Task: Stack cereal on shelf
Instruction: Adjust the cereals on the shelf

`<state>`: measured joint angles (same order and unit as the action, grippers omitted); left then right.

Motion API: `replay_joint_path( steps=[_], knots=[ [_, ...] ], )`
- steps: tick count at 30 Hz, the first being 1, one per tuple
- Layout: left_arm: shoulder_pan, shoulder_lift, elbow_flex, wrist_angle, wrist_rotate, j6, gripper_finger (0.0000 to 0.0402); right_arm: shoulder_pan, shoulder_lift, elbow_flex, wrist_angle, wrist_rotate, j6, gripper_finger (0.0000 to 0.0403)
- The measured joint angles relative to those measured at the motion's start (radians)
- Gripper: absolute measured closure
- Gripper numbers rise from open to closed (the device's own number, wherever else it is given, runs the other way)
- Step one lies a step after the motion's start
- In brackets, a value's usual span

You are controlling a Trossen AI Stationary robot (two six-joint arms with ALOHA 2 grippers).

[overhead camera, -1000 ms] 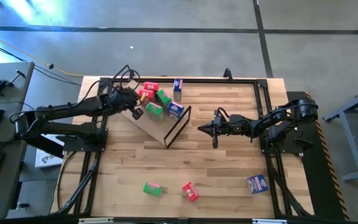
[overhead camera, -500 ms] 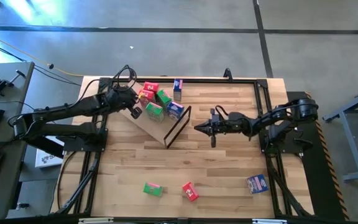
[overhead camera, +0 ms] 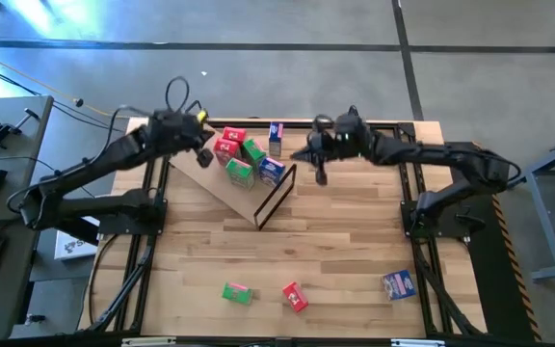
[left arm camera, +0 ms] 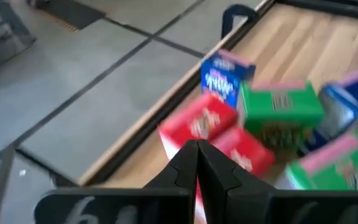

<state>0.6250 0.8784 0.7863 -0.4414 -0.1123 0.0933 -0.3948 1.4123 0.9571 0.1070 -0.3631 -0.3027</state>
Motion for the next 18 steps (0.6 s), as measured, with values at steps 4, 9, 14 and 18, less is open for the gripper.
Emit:
replay_joint_path(
  steps=[4, 9, 14, 18],
  knots=[
    [0.103, 0.147, 0.141, -0.001, 0.136, 0.087, 0.0401, -0.086, 0.0, 0.076, -0.077, -0.062, -0.074, 0.0403],
    [0.18, 0.362, 0.323, -0.009, 0.298, 0.177, 0.0402, -0.165, 0.001, 0.081, -0.083, -0.166, -0.076, 0.0403],
    [0.2, 0.558, 0.476, -0.1, 0.372, 0.267, 0.0401, -0.182, 0.002, 0.077, -0.111, -0.17, -0.075, 0.0403],
    [0.2, 0.671, 0.561, -0.205, 0.374, 0.349, 0.0401, -0.173, 0.002, 0.076, -0.13, -0.171, -0.076, 0.0403]
  ],
)
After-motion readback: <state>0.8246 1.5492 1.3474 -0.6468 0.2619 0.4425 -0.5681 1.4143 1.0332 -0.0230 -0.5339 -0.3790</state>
